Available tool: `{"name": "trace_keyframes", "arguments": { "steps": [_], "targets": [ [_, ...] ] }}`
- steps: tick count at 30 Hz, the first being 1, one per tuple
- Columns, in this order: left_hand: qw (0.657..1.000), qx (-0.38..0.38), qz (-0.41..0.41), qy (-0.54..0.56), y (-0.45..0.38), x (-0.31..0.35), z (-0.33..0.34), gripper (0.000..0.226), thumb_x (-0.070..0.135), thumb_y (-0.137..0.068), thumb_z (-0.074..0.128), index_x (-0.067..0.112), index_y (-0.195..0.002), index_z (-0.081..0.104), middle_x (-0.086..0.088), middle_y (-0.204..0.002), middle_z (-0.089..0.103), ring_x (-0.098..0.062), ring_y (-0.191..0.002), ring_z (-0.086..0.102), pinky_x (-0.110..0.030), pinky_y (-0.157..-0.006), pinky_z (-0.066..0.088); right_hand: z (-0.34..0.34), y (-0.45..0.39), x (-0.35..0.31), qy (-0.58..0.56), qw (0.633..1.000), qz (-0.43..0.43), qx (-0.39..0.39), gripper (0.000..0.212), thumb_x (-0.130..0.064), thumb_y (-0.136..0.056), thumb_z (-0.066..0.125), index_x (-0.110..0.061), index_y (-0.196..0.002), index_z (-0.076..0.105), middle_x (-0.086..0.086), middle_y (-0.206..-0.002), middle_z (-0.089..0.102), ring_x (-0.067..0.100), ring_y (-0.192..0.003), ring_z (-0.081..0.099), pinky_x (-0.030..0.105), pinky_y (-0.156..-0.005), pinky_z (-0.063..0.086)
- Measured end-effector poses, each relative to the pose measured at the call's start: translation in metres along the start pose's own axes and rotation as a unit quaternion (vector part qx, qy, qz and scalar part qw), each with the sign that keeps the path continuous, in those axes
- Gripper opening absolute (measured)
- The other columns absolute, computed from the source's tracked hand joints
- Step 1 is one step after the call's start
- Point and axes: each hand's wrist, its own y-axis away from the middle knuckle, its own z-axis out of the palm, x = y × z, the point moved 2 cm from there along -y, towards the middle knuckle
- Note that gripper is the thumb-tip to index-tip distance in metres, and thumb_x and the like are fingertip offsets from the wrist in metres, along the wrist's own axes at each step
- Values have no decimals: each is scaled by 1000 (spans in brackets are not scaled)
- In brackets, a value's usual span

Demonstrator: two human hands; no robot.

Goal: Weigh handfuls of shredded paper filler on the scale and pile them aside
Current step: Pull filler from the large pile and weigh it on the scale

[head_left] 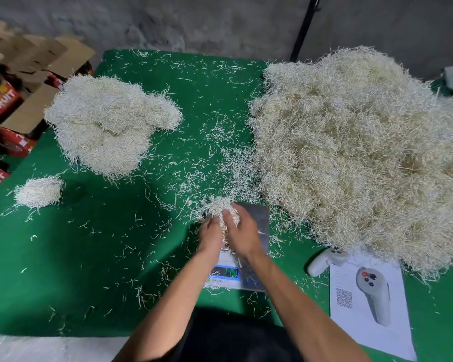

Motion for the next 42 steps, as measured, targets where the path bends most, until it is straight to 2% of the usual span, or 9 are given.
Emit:
{"name": "trace_keyframes", "arguments": {
  "steps": [5, 9, 13, 17, 20, 24, 32, 38, 42],
  "targets": [
    [994, -89, -16, 66, -1, 17, -9, 94, 89, -66, 65, 52, -148, 38, 20, -166, 14, -13, -153, 16, -58, -122, 17, -1, 2, -21, -144, 989, -8, 31, 32, -34, -106, 54, -17, -131, 64, -6, -103, 70, 7, -86, 64, 19, -78, 52],
    [990, -94, 10, 108, -8, 32, -8, 106, 72, -57, 83, 35, -149, 45, 5, -161, 31, -18, -143, 34, -52, -117, 29, -11, -2, -32, -65, 996, -64, 14, 31, -34, -111, 37, -35, -118, 67, -11, -124, 65, 2, -112, 58, 26, -99, 43],
    [992, -47, -3, 118, -16, 44, -17, 107, 46, -56, 85, 27, -149, 35, -14, -155, 38, -36, -132, 48, -62, -107, 41, -39, -11, -21, -183, 983, 2, 10, 27, -47, -108, 42, -42, -120, 66, -10, -94, 64, 2, -76, 62, 26, -70, 52],
    [992, -109, 47, -52, -8, 43, -13, 135, 72, -51, 85, 31, -158, 14, -10, -165, 22, -26, -139, 38, -51, -112, 33, -46, -20, -24, -139, 989, 1, -43, 58, -81, -89, 53, -45, -133, 59, -2, -125, 70, 4, -96, 69, 28, -82, 58],
    [988, -105, 51, -104, -5, 37, -11, 151, 91, -40, 74, 30, -160, 6, -6, -168, 11, -30, -148, 28, -54, -117, 26, -62, -36, -26, -174, 982, 34, -62, 48, -67, -89, 67, -19, -92, 74, 11, -69, 60, 21, -54, 45, 34, -62, 47],
    [987, -53, 70, -138, -5, 43, -1, 133, 81, -53, 68, 25, -160, 11, -8, -166, 17, -31, -146, 30, -52, -111, 30, -70, -47, -21, -209, 973, 93, -28, 46, -56, -87, 76, -23, -58, 62, 20, -67, 56, 38, -60, 37, 29, -70, 50],
    [990, -10, 117, -79, -3, 59, -26, 125, 66, -54, 68, 8, -154, 20, -4, -130, 44, -15, -99, 47, -38, -88, 33, -156, -86, 23, -244, 929, 203, 190, 27, -25, -103, 59, -5, -86, 65, 5, -69, 58, 11, -46, 52, 22, -46, 47],
    [995, -21, 68, -67, -12, 55, -33, 110, 60, -65, 68, 12, -153, 23, -9, -148, 36, -22, -119, 40, -47, -95, 35, -184, -93, 20, -176, 952, 95, 232, 35, -23, -105, 56, -8, -137, 59, 15, -128, 66, 24, -105, 70, 39, -91, 60],
    [997, -52, 48, -23, -12, 56, -23, 115, 55, -58, 73, 20, -154, 19, -6, -153, 28, -18, -119, 34, -55, -104, 30, -183, -76, -7, 215, 942, 3, 259, 51, -55, -105, 48, -15, -132, 65, 6, -118, 66, 21, -87, 67, 29, -63, 53]
  ]
}}
